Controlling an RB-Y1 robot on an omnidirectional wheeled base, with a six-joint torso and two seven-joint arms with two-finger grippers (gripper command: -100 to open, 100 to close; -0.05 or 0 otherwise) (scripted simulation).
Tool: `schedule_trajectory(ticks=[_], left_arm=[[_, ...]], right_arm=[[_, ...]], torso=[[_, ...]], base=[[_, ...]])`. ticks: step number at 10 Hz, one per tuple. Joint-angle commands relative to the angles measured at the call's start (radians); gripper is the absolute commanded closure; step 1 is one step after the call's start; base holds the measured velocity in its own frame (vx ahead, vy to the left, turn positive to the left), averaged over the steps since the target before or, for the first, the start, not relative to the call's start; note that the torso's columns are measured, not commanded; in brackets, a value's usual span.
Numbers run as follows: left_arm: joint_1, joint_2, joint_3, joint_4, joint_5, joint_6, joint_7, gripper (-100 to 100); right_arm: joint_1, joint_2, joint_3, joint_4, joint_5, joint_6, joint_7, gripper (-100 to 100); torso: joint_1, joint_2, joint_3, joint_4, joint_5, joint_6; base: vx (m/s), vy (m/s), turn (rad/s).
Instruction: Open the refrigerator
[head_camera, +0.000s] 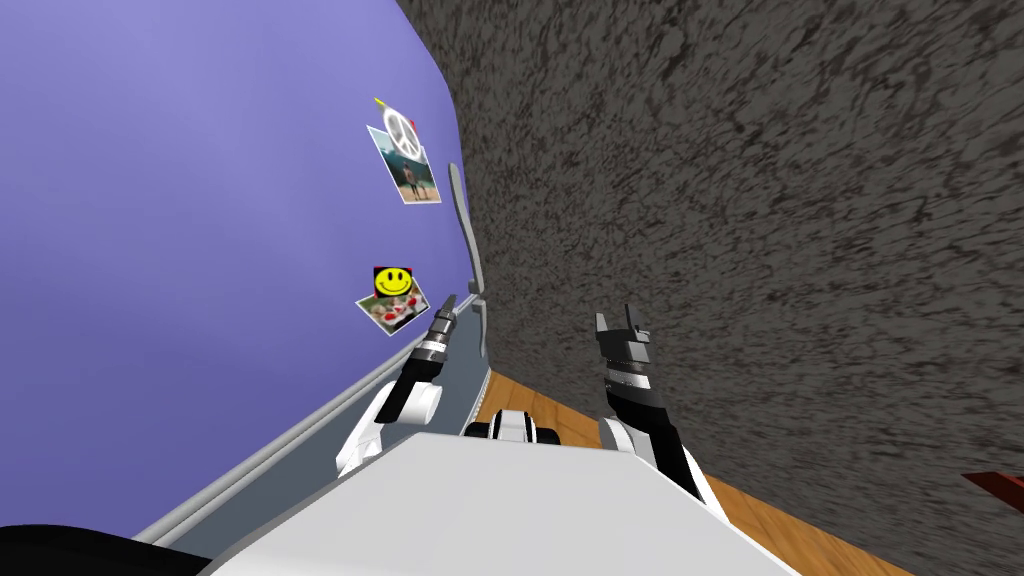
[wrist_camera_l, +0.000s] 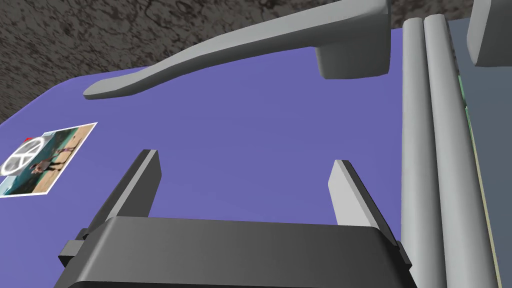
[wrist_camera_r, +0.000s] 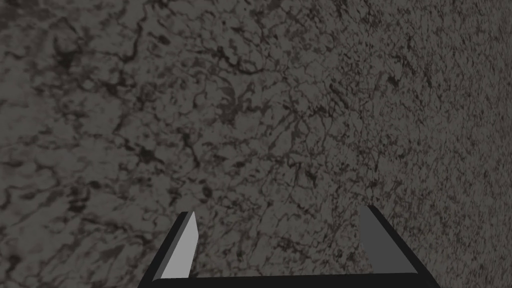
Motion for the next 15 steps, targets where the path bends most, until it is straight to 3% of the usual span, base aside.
schedule_trajectory(ticks=[1, 11, 15], left_arm=[[-0.017, 0.02, -0.001, 0.003, -0.006, 0.057, 0.001, -100], [-0.094, 0.096, -0.008, 0.028, -0.034, 0.3, 0.002, -100], [-0.117, 0.118, -0.01, 0.037, -0.042, 0.372, 0.003, -100]], right_arm=[[0.0, 0.0, 0.0, 0.0, 0.0, 0.0, 0.0, 0], [0.0, 0.0, 0.0, 0.0, 0.0, 0.0, 0.0, 0], [0.0, 0.0, 0.0, 0.0, 0.0, 0.0, 0.0, 0]], torso=[[0.0, 0.0, 0.0, 0.0, 0.0, 0.0], [0.0, 0.001, 0.001, 0.0, 0.0, 0.0], [0.0, 0.001, 0.0, 0.0, 0.0, 0.0]], base=[[0.077, -0.015, -0.031], [0.092, -0.009, -0.046], [0.073, -0.003, -0.034]])
